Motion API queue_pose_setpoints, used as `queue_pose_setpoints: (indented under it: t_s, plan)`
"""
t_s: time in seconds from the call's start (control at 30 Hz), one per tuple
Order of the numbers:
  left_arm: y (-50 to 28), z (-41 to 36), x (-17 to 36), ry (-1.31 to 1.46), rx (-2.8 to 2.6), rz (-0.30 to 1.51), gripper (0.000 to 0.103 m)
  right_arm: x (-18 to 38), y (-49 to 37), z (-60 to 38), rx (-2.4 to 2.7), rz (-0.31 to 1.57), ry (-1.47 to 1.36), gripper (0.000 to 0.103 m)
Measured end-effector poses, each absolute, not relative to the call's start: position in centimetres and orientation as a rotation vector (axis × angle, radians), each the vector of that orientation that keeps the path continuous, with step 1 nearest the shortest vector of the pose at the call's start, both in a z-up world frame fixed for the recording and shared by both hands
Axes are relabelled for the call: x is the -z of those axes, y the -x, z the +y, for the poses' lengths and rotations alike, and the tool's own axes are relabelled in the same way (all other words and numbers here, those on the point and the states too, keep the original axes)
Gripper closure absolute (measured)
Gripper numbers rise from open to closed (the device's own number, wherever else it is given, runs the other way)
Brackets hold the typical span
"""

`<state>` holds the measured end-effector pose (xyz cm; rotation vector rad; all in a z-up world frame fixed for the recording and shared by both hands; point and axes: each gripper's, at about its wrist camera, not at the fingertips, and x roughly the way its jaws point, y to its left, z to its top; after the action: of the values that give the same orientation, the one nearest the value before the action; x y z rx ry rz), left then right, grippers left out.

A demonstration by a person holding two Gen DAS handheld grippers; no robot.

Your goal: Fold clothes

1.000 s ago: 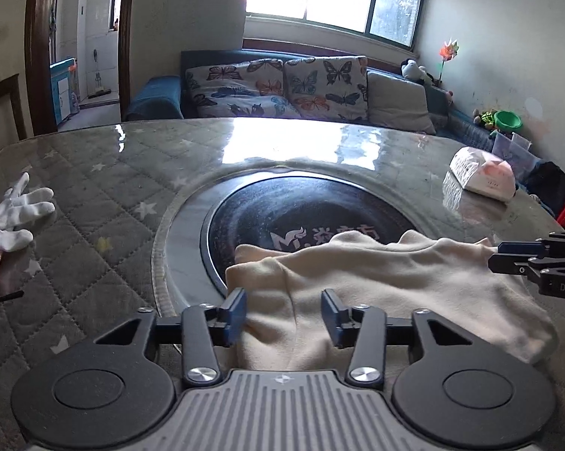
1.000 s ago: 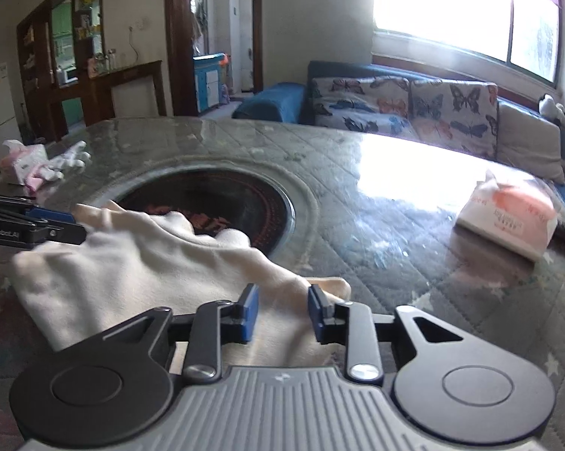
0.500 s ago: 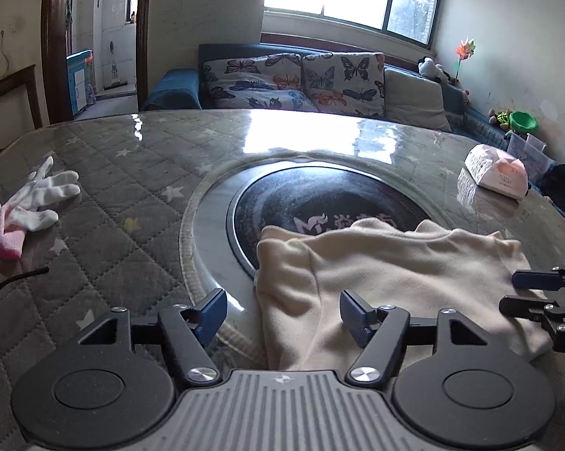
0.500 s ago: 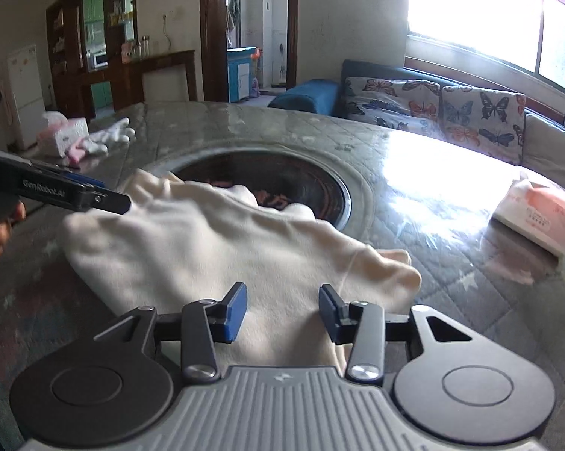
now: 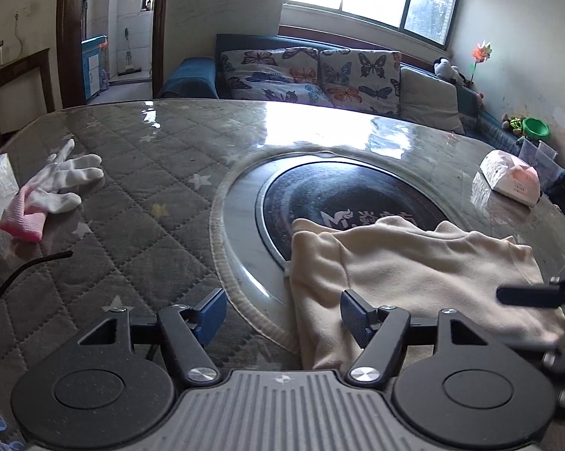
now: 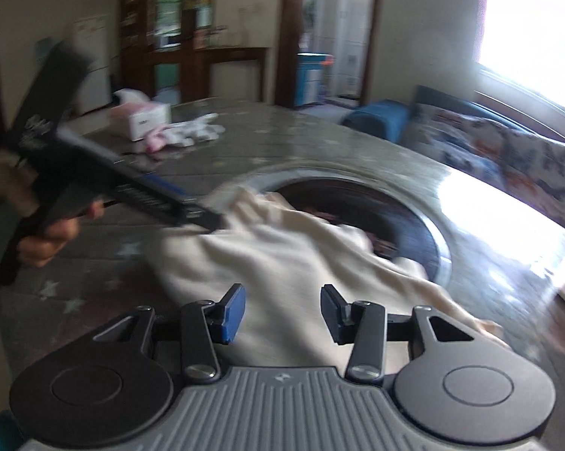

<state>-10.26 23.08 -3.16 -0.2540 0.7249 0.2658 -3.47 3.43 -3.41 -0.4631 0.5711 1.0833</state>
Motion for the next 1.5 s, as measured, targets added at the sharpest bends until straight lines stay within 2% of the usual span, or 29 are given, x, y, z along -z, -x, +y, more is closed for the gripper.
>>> queue_pose_setpoints:
  t_s: [0.17,0.33,0.5,0.53,0.57,0.67,0.73,0.8,0.9,0.97,1.1,1.27,1.37,1.5]
  plan:
    - [10.5,23.7,2.5,0.278,-0.282,0.703,0.008,3.8,6.0,6.6,-1.180,0.553,0.532,0.057]
    - [10.7,24.4,1.8,0.313,-0.287,0.686,0.000,4.5,8.0,9.1,-1.230,0.510,0.626,0.056]
    - [10.6,24.8,1.5,0.366,-0.267,0.688,0.000,5.5,9.1,11.0,-1.217,0.482,0.680,0.059]
    - [10.6,24.9,1.4,0.378,-0.262,0.689,0.000,5.7,9.2,11.1,-1.212,0.482,0.680,0.061]
    - [10.5,24.9,1.4,0.391,-0.254,0.692,0.000,5.7,9.1,11.1,-1.206,0.483,0.673,0.071]
    - [10.3,24.9,1.4,0.434,-0.235,0.699,0.000,5.8,8.9,10.9,-1.191,0.486,0.653,0.088]
    - [10.1,25.0,1.6,0.472,-0.222,0.704,0.000,5.2,8.4,10.4,-1.190,0.499,0.592,0.093]
    - [9.9,25.1,1.8,0.520,-0.210,0.713,0.001,4.3,7.7,9.6,-1.190,0.516,0.514,0.094]
    - [9.5,25.4,2.3,0.601,-0.209,0.730,0.004,3.1,6.7,8.4,-1.196,0.537,0.425,0.095]
    - [9.3,25.6,2.6,0.665,-0.195,0.737,0.011,2.4,6.1,7.6,-1.201,0.548,0.374,0.095]
    - [8.9,25.7,3.4,0.794,-0.156,0.750,0.014,1.5,5.2,5.9,-1.208,0.554,0.319,0.096]
    - [8.3,25.6,4.6,0.896,-0.125,0.772,0.038,1.4,4.9,4.7,-1.222,0.552,0.303,0.096]
    - [8.2,25.6,5.0,0.926,-0.128,0.776,0.047,1.7,4.8,4.7,-1.233,0.553,0.310,0.096]
    - [8.3,25.6,5.4,0.935,-0.138,0.781,0.067,2.4,5.2,5.4,-1.255,0.551,0.330,0.096]
